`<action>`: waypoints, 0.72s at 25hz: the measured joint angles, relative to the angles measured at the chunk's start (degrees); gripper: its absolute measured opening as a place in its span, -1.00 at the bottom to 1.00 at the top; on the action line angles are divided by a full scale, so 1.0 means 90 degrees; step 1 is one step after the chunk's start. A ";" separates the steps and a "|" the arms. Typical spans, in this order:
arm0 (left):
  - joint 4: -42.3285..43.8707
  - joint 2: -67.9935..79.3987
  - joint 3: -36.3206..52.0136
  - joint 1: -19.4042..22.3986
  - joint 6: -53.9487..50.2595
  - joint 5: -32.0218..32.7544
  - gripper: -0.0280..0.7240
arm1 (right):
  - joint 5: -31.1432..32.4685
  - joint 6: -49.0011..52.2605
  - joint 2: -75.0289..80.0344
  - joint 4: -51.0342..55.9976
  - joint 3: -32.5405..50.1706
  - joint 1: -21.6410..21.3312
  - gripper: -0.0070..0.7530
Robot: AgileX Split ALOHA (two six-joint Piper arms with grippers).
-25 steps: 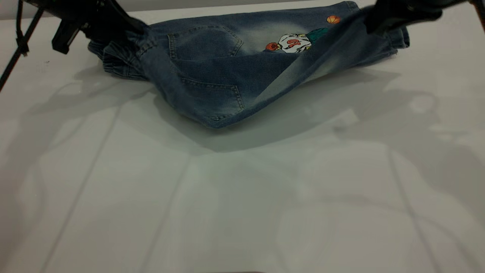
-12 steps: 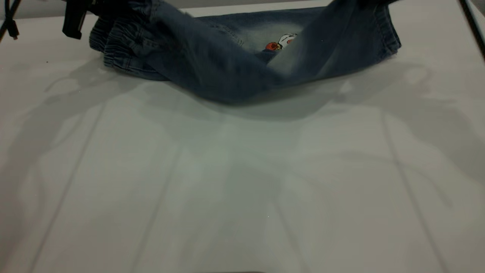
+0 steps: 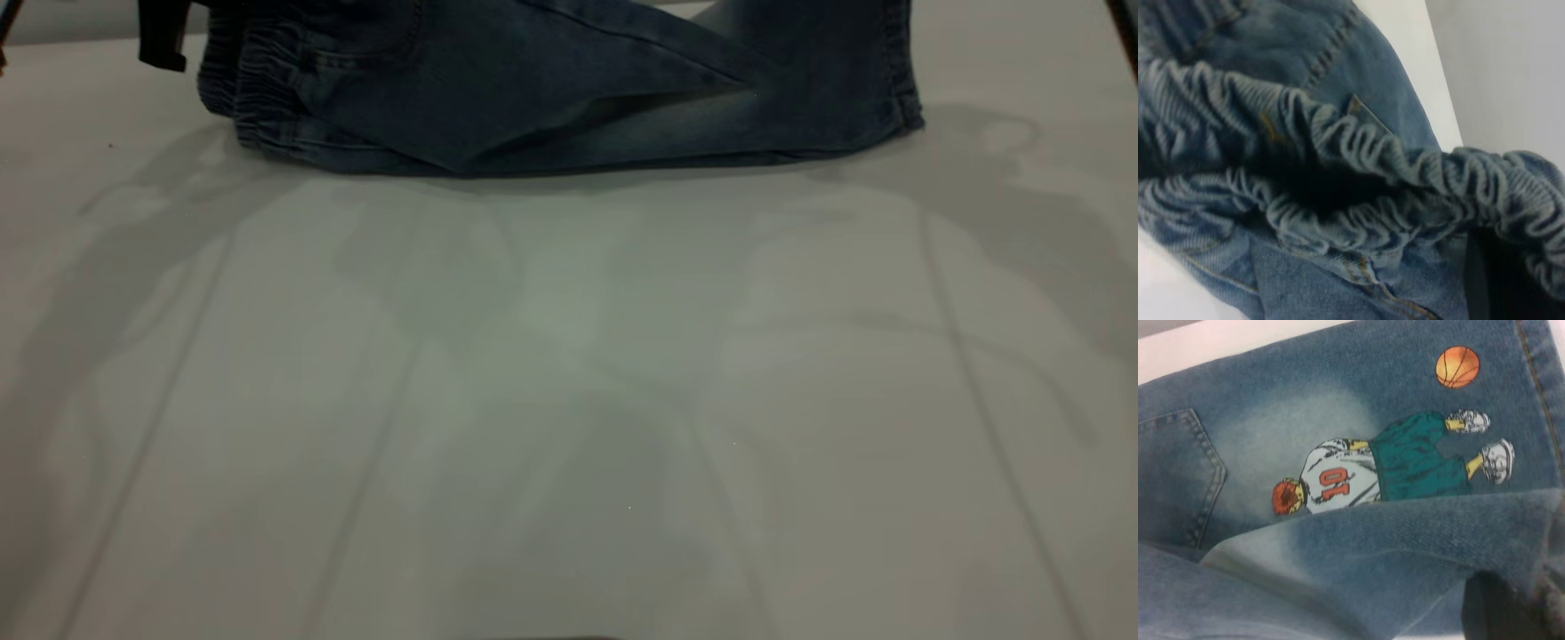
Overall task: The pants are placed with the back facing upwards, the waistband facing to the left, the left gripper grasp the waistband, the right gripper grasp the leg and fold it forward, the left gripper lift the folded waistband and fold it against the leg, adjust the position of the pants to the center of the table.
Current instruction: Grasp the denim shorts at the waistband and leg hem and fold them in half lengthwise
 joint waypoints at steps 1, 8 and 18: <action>-0.0042 0.0000 0.0000 0.0000 0.0008 -0.0122 -0.70 | -0.0006 -0.0084 0.0117 0.0098 -0.0117 0.0000 -0.90; -0.0593 0.0005 0.0000 0.0000 0.0015 -0.0888 -0.70 | -0.0381 -0.0335 0.0597 0.0554 -0.0751 0.0000 -0.90; -0.0856 0.0156 0.0000 -0.0007 0.0157 -0.1410 -0.70 | -0.0866 -0.0429 0.0795 0.0613 -0.0910 0.0000 -0.90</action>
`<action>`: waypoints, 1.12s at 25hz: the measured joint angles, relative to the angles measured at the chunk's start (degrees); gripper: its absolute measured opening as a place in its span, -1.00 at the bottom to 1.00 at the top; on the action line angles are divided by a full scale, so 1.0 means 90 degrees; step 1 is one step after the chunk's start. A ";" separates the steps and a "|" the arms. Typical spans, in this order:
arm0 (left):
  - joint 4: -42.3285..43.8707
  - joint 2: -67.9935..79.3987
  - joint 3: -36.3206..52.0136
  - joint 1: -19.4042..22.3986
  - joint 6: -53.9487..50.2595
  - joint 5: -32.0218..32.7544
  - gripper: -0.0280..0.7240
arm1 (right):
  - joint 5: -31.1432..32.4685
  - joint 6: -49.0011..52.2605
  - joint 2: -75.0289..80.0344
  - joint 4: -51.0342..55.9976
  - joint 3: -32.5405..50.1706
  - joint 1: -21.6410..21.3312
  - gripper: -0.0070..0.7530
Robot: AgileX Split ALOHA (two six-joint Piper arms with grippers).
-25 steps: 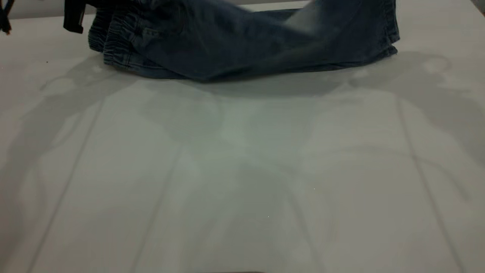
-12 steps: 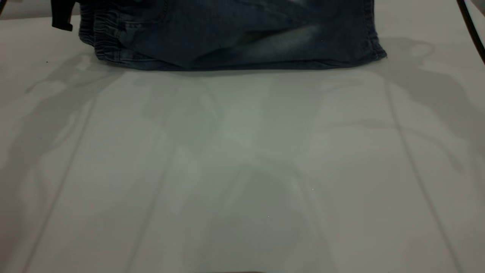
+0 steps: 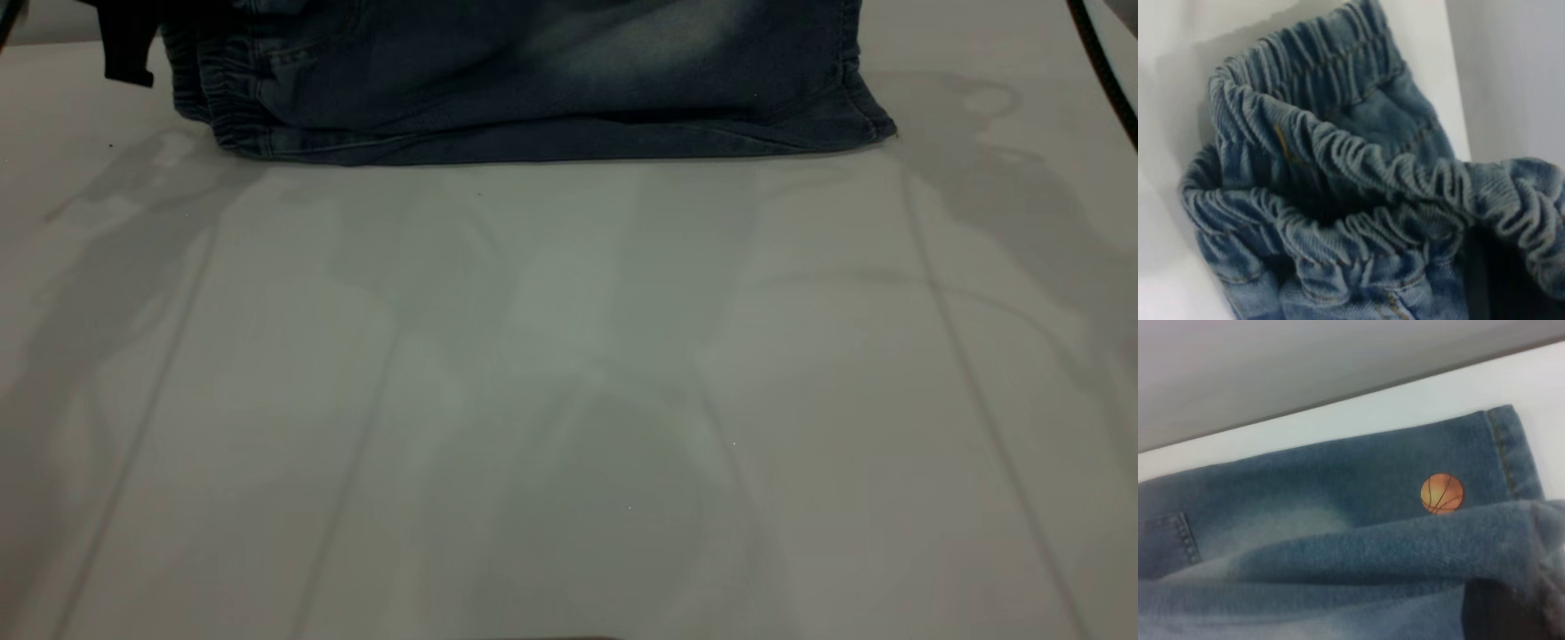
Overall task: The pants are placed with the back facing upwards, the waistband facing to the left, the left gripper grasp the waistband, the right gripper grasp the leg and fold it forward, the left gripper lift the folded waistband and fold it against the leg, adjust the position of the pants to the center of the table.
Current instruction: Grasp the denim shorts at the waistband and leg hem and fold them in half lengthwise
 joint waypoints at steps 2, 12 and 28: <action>-0.0014 0.0090 0.0000 -0.0007 0.0039 0.0000 -0.69 | -0.0006 -0.0138 0.0051 0.0000 0.0000 0.0000 -0.89; -0.0019 0.0411 -0.0344 -0.0014 0.0723 -0.0090 -0.40 | -0.0279 -0.0458 0.0092 0.0013 0.0000 0.0000 -0.27; 0.0197 0.0440 -0.0760 -0.0014 0.3163 0.1125 0.40 | 0.0719 -0.1272 0.0031 -0.0031 -0.0090 0.0000 0.32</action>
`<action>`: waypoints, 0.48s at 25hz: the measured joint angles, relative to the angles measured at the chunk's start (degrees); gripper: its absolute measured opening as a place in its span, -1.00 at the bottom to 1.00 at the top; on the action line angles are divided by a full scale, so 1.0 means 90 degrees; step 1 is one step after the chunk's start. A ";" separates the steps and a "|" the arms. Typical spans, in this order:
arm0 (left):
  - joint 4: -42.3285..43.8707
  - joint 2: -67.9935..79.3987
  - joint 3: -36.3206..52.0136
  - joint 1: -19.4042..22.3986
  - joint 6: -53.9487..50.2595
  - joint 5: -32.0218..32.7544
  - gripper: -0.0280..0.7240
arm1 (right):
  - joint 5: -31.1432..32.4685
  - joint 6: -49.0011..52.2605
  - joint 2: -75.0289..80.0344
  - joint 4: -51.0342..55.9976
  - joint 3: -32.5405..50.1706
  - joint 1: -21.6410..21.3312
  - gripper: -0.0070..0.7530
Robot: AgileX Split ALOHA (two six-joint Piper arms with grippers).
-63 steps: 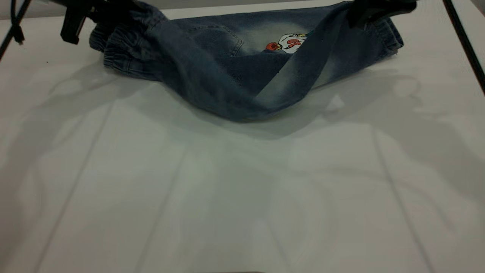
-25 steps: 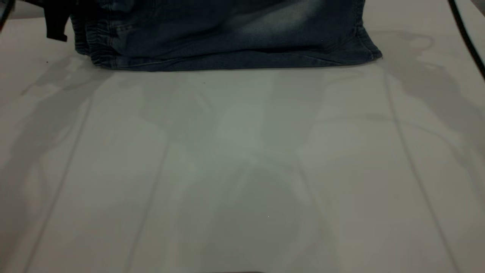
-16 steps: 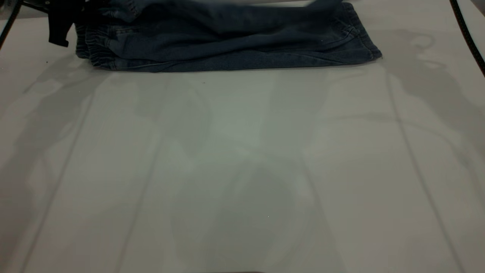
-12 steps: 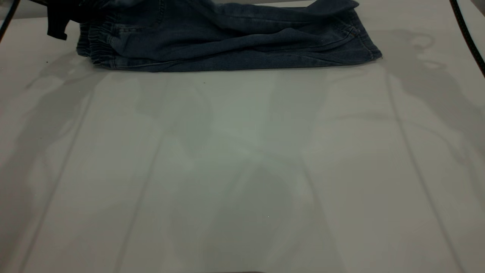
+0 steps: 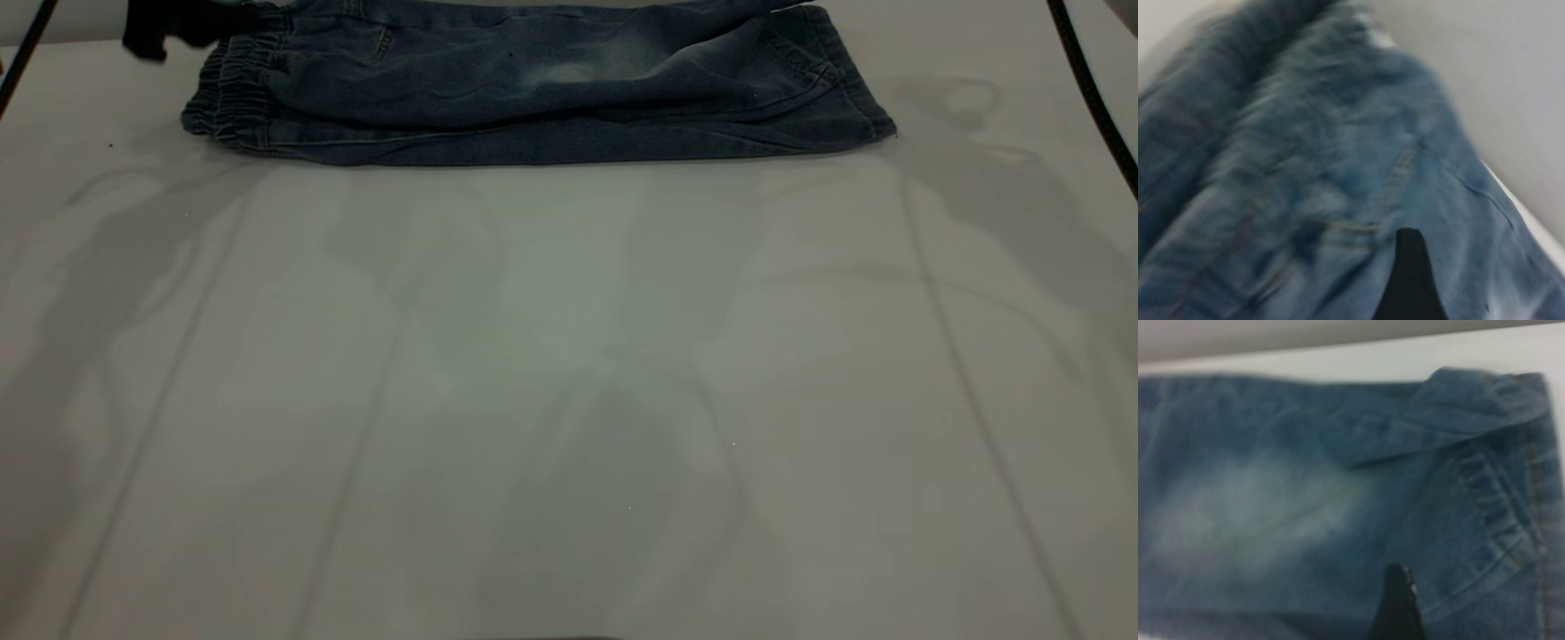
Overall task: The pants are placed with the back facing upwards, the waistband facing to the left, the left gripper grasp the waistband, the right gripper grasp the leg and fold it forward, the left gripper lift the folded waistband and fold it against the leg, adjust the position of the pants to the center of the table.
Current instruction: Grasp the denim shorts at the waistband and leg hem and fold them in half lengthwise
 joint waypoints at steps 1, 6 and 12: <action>0.0024 0.0000 -0.0092 0.0000 0.0354 0.0297 0.40 | 0.0176 -0.0225 -0.0047 0.0000 -0.0064 0.0000 0.32; 0.0614 0.0000 -0.0495 0.0000 0.1065 0.1495 0.40 | 0.1292 -0.0803 -0.0399 -0.0042 -0.0452 0.0000 0.32; 0.3698 -0.0011 -0.1090 0.0000 -0.0431 0.2506 0.40 | 0.1927 -0.0988 -0.0676 -0.0096 -0.0552 0.0000 0.32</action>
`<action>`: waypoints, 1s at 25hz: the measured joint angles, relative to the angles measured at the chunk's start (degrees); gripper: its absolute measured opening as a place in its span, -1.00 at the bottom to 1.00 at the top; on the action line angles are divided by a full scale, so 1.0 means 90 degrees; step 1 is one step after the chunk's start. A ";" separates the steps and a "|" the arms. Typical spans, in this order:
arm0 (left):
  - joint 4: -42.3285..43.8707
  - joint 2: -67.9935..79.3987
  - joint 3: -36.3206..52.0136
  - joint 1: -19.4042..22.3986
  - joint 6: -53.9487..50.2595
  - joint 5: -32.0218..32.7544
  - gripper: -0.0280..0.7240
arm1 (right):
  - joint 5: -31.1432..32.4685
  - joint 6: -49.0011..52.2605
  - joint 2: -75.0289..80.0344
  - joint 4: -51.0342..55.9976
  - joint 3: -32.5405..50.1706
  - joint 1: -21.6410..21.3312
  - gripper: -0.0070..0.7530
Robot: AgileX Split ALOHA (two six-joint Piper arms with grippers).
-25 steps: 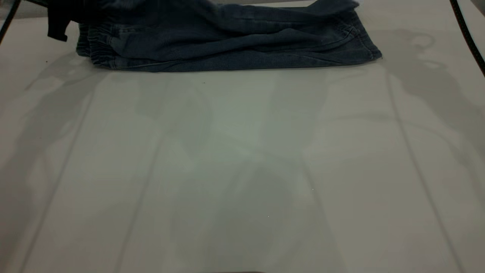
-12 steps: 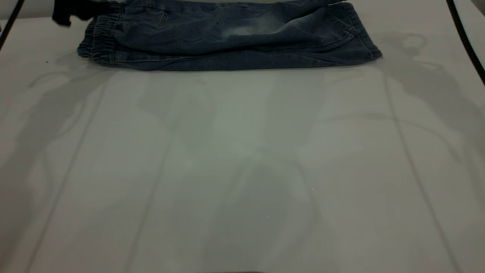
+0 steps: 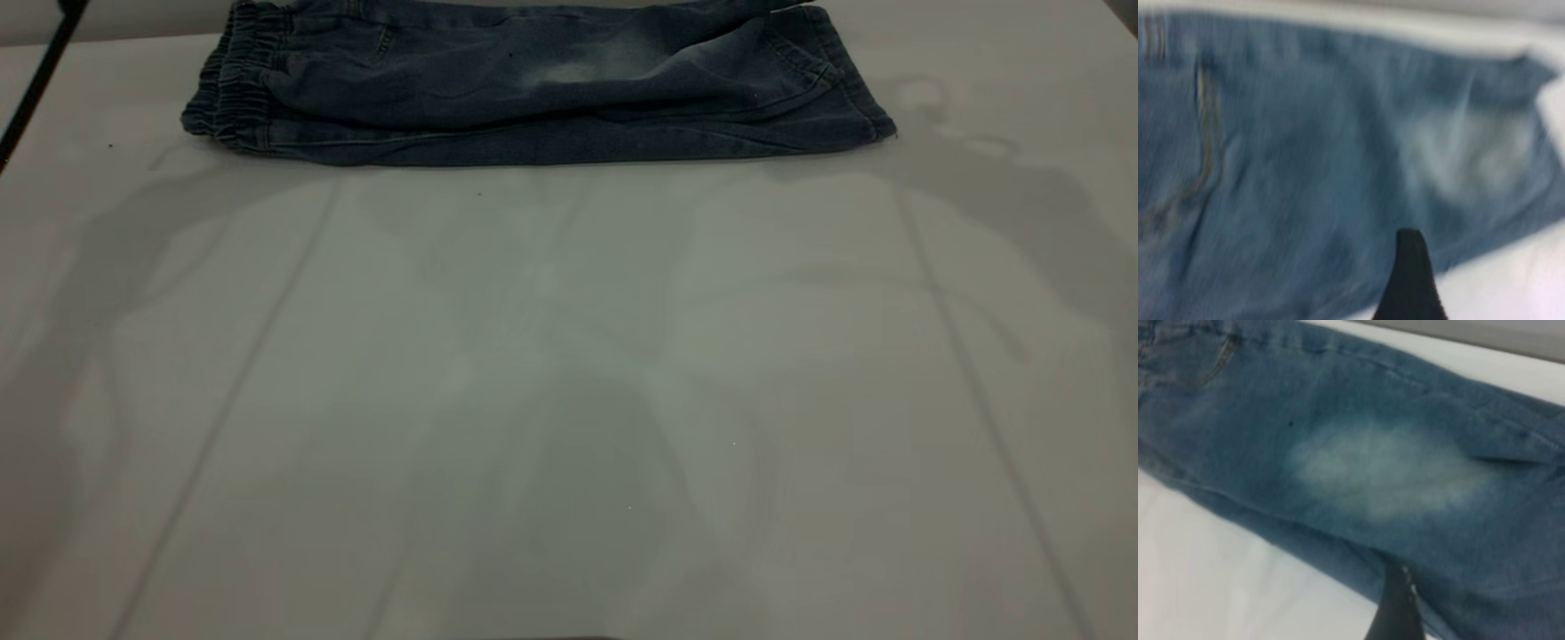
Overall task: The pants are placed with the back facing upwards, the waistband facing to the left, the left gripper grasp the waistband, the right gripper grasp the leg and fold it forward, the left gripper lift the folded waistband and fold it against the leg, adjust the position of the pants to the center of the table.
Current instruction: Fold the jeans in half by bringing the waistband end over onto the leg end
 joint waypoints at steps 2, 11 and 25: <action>0.1530 0.0000 -0.0285 0.0000 -0.0948 0.0380 0.40 | 0.0135 -0.0057 -0.0040 -0.0020 0.0000 0.0000 0.32; 0.6195 -0.0007 -0.1248 0.0020 -0.4596 0.0895 0.40 | 0.0817 -0.0158 -0.0069 -0.0212 0.0000 0.0012 0.32; 0.6426 0.0445 -0.1269 0.0257 -0.5130 0.0004 0.40 | 0.0335 -0.0159 -0.0069 -0.0630 -0.0005 0.1454 0.32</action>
